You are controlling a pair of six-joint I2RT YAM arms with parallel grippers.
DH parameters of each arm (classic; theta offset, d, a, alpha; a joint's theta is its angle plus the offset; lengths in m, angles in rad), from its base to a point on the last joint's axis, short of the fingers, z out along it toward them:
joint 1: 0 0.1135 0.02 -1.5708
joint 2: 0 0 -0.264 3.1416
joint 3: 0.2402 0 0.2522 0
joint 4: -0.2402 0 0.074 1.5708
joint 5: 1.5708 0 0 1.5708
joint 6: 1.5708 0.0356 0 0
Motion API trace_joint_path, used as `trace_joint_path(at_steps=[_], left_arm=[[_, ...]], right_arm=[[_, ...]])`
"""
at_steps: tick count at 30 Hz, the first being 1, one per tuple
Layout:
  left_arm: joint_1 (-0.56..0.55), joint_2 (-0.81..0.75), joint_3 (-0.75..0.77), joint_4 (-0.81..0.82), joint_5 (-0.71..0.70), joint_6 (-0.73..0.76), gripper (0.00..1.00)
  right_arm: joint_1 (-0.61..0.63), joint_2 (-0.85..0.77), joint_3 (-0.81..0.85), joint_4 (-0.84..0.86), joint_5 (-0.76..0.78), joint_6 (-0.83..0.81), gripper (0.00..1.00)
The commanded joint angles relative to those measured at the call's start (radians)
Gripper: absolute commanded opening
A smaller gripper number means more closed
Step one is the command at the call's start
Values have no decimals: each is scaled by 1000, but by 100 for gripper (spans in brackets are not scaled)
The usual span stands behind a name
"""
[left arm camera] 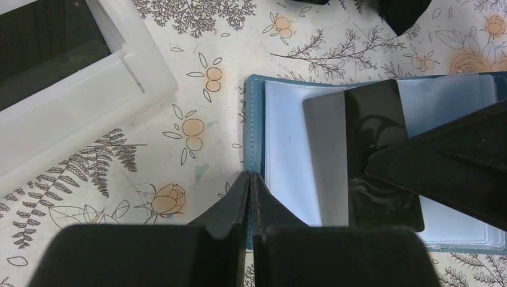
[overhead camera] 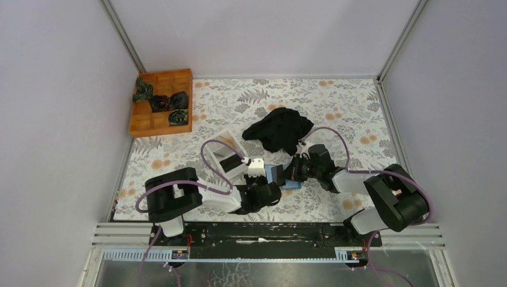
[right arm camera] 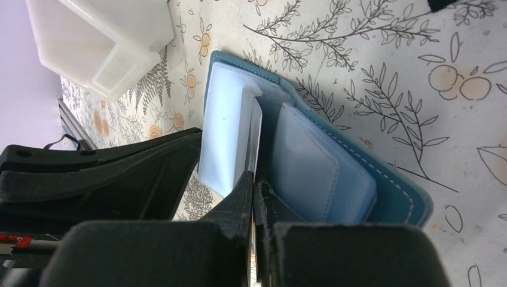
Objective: Put the credit cards into the card holder
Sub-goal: Insert the credit card into the card holder.
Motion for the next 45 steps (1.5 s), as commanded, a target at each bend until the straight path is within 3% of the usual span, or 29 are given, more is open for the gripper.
trace_joint_path(at_steps=[1, 15, 17, 23, 33, 40, 45], left_arm=[[14, 111, -32, -62, 174, 2, 6], [-3, 146, -8, -56, 181, -7, 5], [-5, 154, -3, -56, 183, -7, 4], [-7, 154, -3, -57, 181, -8, 4], [-8, 146, -19, -59, 174, -22, 3], [-8, 148, -22, -56, 175, -25, 2], [-8, 143, -23, -57, 175, -22, 2]], right_arm=[[15, 45, -56, -35, -5, 21, 0], [24, 89, -73, 21, -20, 50, 0], [26, 85, -73, 12, -19, 45, 21], [30, 36, -61, -66, 10, 10, 45], [30, -92, -25, -224, 113, -38, 46], [30, -129, -16, -245, 143, -40, 44], [31, -155, 0, -275, 186, -52, 33]])
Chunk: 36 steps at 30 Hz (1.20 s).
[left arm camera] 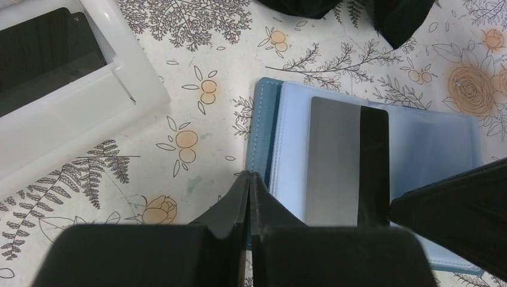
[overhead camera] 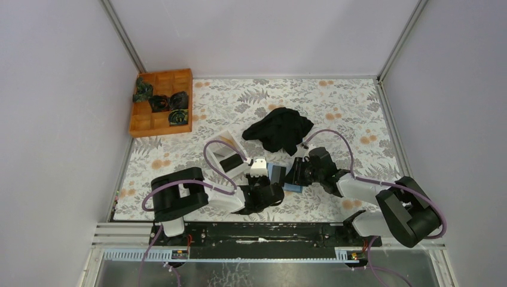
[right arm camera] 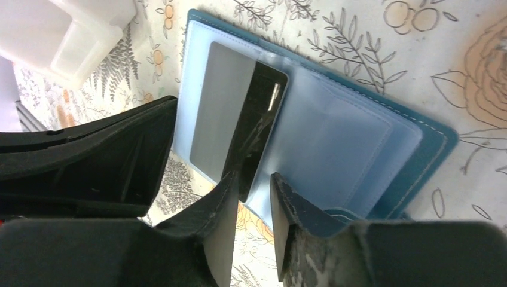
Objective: Put the credit cards into the card holder
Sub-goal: Insert the credit card into the card holder.
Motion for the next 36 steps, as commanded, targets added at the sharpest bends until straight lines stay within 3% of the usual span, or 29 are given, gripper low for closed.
trace_joint_path(at_steps=[1, 17, 36], left_arm=[[3, 91, -53, -78, 234, -28, 2], [1, 90, -45, -77, 235, -18, 2], [-18, 125, -14, -79, 241, -23, 1]], right_arm=[[5, -26, 26, -106, 97, -40, 28], [7, 52, 64, -74, 105, -54, 5], [70, 85, 92, -45, 119, -28, 4]])
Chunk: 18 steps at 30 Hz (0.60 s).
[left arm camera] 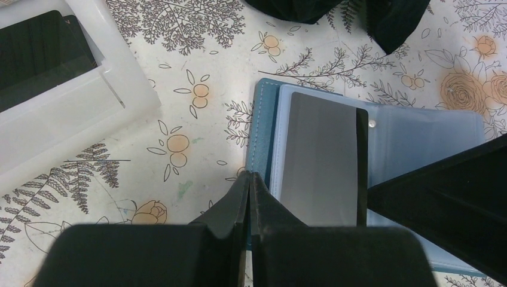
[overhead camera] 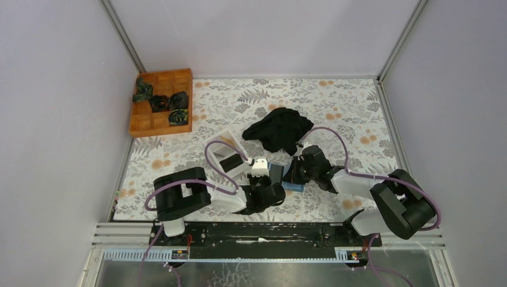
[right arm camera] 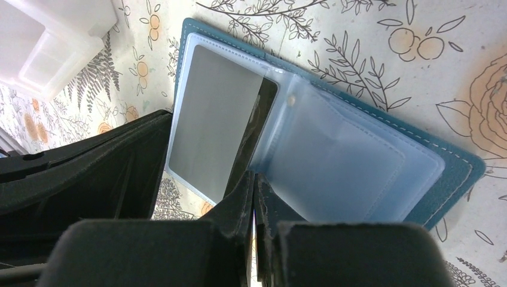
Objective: Put the credit cards into the card holder
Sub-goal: Insert the credit card into the card holder.
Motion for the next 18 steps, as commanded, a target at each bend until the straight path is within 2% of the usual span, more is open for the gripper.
trace_joint_path(at_steps=[1, 18], left_arm=[[-11, 109, -23, -105, 248, -23, 1], [-14, 114, -21, -104, 245, -26, 1]], right_arm=[[21, 15, 28, -4, 29, 0, 4], [26, 28, 73, 1, 33, -10, 5]])
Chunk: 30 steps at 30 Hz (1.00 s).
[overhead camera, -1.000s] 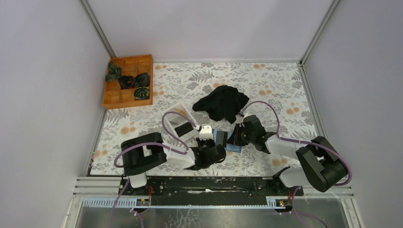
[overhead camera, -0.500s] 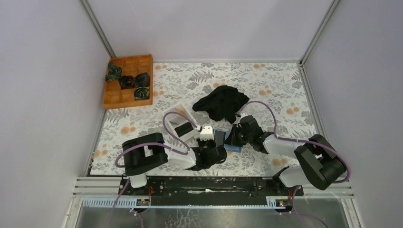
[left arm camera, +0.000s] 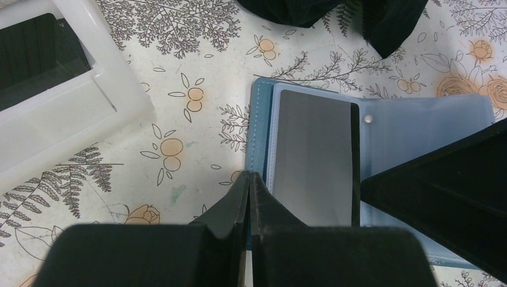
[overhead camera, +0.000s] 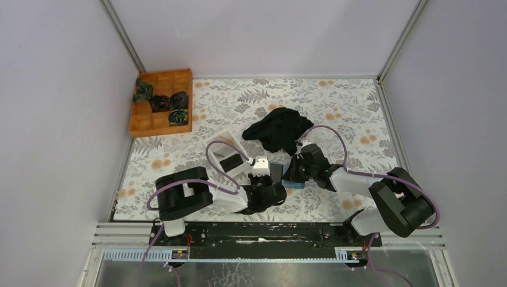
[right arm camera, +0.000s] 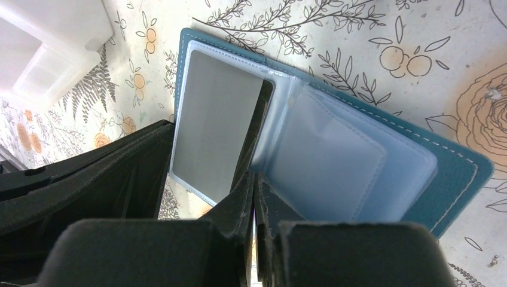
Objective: Put the credit cards into the card holder
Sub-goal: Insert the credit card into the card holder.
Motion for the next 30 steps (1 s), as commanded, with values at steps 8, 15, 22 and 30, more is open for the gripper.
trace_joint_path(at_steps=[8, 15, 22, 30], left_arm=[[-12, 79, -30, -156, 230, -50, 5], [-13, -8, -30, -282, 150, -87, 24], [-13, -135, -33, -359, 92, -84, 58], [-13, -298, -2, -476, 15, -70, 72]], right_arm=[[20, -3, 58, -42, 44, -27, 6], [20, -29, 51, -68, 81, -42, 6], [20, -38, 56, -81, 79, -54, 6], [19, -63, 60, -95, 79, -67, 7]])
